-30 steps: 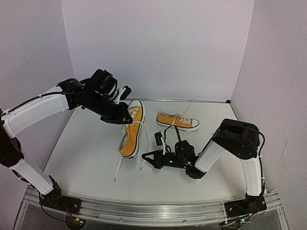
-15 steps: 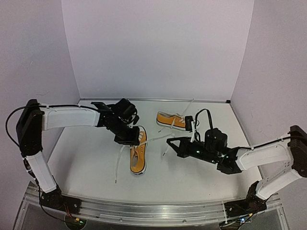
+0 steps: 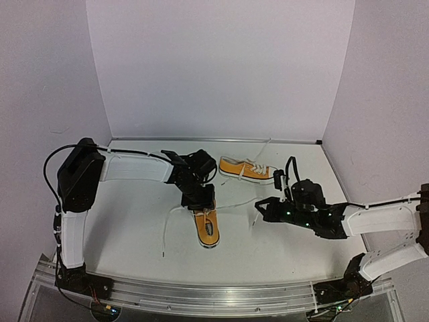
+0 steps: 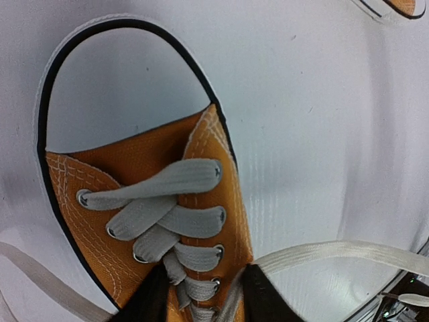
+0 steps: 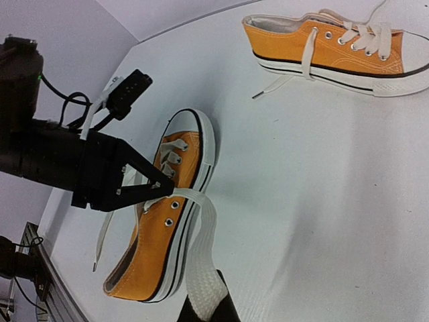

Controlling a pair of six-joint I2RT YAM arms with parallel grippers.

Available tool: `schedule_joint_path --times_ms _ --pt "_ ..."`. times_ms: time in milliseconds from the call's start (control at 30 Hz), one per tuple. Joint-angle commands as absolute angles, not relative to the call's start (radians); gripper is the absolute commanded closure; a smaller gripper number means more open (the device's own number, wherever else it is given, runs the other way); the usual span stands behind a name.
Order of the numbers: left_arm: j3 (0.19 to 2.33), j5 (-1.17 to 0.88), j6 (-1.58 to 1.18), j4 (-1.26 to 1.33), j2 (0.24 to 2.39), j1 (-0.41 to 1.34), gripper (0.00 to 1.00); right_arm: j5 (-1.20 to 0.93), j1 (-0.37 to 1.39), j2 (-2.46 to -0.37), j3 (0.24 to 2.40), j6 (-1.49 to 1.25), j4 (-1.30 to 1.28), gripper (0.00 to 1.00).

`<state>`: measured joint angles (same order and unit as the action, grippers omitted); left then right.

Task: Tie the shoes

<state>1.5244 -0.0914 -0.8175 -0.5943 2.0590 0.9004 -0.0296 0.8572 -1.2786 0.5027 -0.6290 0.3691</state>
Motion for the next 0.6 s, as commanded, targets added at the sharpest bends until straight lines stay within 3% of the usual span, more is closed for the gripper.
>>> schedule_joint_path --times_ms 0,33,133,300,400,567 --pt "1.54 -0.019 -0.729 -0.593 1.97 0.902 0.42 -0.081 0.84 -1.236 0.498 -0.635 0.355 1.0" --pt "1.508 -0.012 -0.71 -0.603 1.931 0.901 0.32 -0.089 0.838 -1.239 0.499 -0.629 0.353 1.0" --pt "1.325 -0.009 -0.67 -0.58 1.759 0.893 0.19 -0.118 0.837 -1.274 0.504 -0.616 0.35 1.0" --pt "1.044 -0.017 -0.681 -0.524 1.505 0.847 0.12 -0.176 0.836 -1.363 0.531 -0.605 0.367 1.0" --pt "0.914 -0.044 -0.674 -0.503 1.446 0.8 0.12 -0.21 0.837 -1.392 0.549 -0.611 0.377 1.0" --pt "0.86 -0.01 -0.651 -0.534 1.495 0.793 0.32 -0.231 0.837 -1.406 0.56 -0.617 0.376 0.96"
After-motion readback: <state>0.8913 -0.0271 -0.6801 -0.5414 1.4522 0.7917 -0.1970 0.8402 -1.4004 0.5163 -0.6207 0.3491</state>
